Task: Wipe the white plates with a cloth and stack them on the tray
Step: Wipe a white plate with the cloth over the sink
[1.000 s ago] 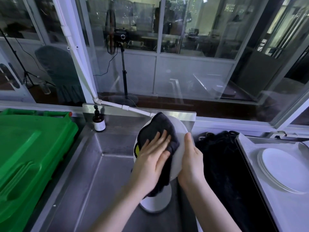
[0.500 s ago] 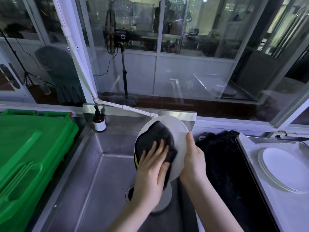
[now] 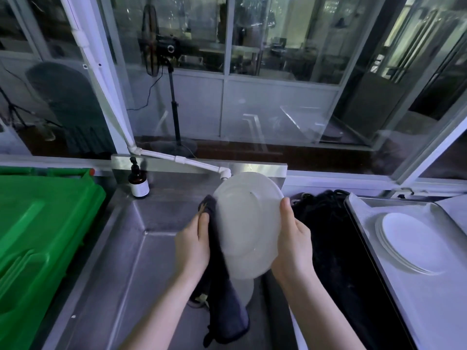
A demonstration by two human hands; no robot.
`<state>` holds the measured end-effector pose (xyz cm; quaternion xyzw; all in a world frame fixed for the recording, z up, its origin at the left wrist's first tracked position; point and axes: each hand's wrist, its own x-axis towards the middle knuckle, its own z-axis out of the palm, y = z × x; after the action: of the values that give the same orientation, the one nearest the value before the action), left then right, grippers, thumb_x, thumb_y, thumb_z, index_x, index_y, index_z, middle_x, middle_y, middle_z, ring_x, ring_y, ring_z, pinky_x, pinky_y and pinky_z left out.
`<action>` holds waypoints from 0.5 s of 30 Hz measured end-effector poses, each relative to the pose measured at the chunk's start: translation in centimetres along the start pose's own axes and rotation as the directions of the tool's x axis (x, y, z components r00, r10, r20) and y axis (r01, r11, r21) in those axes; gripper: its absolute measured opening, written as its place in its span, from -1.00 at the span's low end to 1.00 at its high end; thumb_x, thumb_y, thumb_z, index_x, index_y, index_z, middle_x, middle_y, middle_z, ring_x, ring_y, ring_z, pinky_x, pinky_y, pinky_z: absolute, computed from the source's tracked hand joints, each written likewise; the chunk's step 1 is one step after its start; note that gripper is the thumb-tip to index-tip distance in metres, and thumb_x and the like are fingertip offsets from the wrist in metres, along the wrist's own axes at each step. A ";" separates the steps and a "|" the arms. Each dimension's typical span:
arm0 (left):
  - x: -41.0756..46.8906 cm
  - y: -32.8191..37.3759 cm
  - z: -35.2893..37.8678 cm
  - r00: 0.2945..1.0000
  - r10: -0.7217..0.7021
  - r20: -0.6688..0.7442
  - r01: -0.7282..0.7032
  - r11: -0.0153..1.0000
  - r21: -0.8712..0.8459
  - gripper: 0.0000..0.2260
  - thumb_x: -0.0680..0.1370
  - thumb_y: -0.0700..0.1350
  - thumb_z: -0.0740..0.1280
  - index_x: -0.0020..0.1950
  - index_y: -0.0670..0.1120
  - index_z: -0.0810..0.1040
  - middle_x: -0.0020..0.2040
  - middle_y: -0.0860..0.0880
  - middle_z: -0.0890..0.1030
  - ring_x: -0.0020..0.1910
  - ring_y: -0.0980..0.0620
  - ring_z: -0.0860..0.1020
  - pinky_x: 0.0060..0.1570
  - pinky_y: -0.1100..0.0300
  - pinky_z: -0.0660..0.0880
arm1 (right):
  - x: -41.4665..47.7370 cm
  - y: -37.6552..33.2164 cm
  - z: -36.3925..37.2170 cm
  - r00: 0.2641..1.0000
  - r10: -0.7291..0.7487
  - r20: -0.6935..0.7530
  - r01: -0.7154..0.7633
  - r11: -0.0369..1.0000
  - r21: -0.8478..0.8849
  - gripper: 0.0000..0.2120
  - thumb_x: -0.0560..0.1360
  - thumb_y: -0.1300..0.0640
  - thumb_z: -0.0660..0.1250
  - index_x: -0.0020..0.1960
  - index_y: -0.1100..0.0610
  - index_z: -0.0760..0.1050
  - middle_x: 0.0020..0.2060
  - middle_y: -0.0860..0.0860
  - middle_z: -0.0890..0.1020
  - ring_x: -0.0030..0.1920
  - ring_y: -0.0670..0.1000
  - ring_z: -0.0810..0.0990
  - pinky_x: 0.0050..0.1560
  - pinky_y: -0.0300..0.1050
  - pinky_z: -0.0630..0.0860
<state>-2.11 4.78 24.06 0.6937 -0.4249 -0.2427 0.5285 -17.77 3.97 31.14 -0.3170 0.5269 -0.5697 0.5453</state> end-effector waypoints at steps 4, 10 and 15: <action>-2.9 -0.8 -0.5 0.994 -0.101 0.040 0.099 0.993 0.063 -0.72 0.65 -0.02 0.19 -0.25 0.10 0.51 -0.40 0.12 0.56 -0.39 0.18 0.49 -0.40 0.40 0.33 | 0.3 -0.8 0.6 0.995 -0.072 -0.062 0.073 0.997 0.014 -0.42 0.60 -0.15 0.30 -0.54 0.06 0.44 -0.54 -0.11 0.48 -0.55 -0.15 0.42 -0.51 -0.36 0.35; -1.4 -1.2 -1.6 0.917 -0.352 0.189 0.386 0.903 -0.189 -0.75 0.64 -0.08 0.25 -0.15 -0.13 0.62 -0.18 -0.04 0.69 -0.15 0.06 0.59 -0.21 0.15 0.44 | 0.4 -0.4 0.5 0.981 -0.175 0.085 0.190 0.955 -0.228 -0.39 0.58 -0.09 0.34 -0.24 0.48 0.36 -0.31 0.13 0.38 -0.28 0.07 0.30 -0.26 -0.01 0.21; 1.8 -0.7 -2.4 0.835 -0.322 0.446 0.455 0.860 -0.230 -0.89 0.58 -0.07 0.35 -0.07 0.08 0.66 -0.07 -0.01 0.73 -0.12 0.06 0.67 -0.03 0.12 0.56 | -1.8 1.3 0.0 0.867 -0.254 0.430 0.494 0.562 -0.664 -0.48 0.56 0.07 0.41 -0.44 0.02 0.20 -0.56 -0.13 0.23 -0.50 -0.13 0.21 -0.42 -0.24 0.13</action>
<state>0.94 4.53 24.40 0.6056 -0.3237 -0.5471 0.4786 -17.05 5.92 30.31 -0.6983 0.5498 -0.3486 0.2975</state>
